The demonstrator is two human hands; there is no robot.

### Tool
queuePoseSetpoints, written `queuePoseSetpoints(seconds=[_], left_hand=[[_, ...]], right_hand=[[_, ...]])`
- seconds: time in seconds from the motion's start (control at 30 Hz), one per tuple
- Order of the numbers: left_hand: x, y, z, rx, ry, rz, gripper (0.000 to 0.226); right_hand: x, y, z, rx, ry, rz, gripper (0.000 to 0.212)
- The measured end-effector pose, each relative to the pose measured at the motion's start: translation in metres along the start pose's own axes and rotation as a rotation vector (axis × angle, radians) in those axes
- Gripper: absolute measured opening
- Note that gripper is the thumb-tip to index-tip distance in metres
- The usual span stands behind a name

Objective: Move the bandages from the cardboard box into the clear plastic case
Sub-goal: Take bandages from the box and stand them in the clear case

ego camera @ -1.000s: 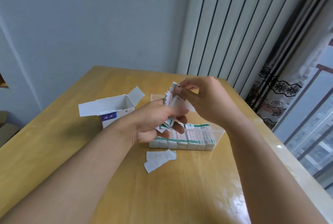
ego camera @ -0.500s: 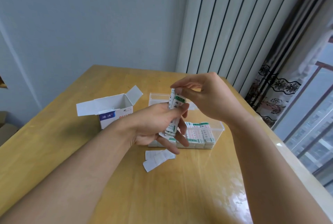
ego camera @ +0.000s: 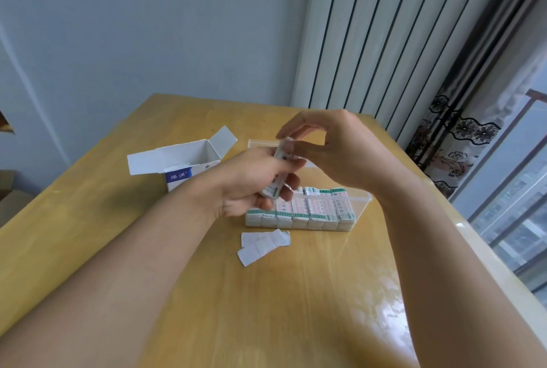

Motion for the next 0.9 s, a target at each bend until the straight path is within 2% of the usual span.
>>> queuePoseSetpoints(seconds=[0.1, 0.17, 0.23, 0.3, 0.37, 0.5, 0.7, 0.9], left_hand=[[0.007, 0.025, -0.001, 0.124, -0.044, 0.077, 0.013], [0.012, 0.047, 0.000, 0.239, -0.094, 0.076, 0.017], [0.015, 0.064, 0.002, 0.304, -0.115, 0.082, 0.018], [0.014, 0.072, 0.005, 0.320, -0.115, 0.095, 0.023], [0.014, 0.072, 0.005, 0.320, -0.116, 0.083, 0.026], [0.016, 0.066, 0.007, 0.282, -0.126, 0.082, 0.026], [0.018, 0.061, 0.007, 0.233, -0.133, 0.083, 0.022], [0.014, 0.053, 0.010, 0.198, -0.112, 0.065, 0.020]], right_hand=[[-0.014, 0.019, 0.004, 0.183, 0.026, 0.069, 0.013], [-0.025, 0.016, 0.011, 0.120, 0.004, 0.067, 0.008], [-0.028, -0.021, 0.023, -0.171, -0.064, 0.168, 0.009], [-0.019, -0.074, 0.043, -0.514, -0.159, 0.345, 0.024], [-0.006, -0.112, 0.058, -0.683, -0.213, 0.468, 0.035], [0.002, -0.137, 0.063, -0.684, -0.155, 0.622, 0.038], [0.011, -0.144, 0.068, -0.688, -0.182, 0.643, 0.024], [0.022, -0.152, 0.077, -0.802, -0.266, 0.584, 0.023]])
Point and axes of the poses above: each hand's wrist, its own z-axis away from the middle knuckle, its own y-axis out of the back of the hand, x = y × z, the point moved 10 cm from there along -z, towards the middle knuckle, and after that the axes turned 3 degrees about -z, right-handed, at the moved point
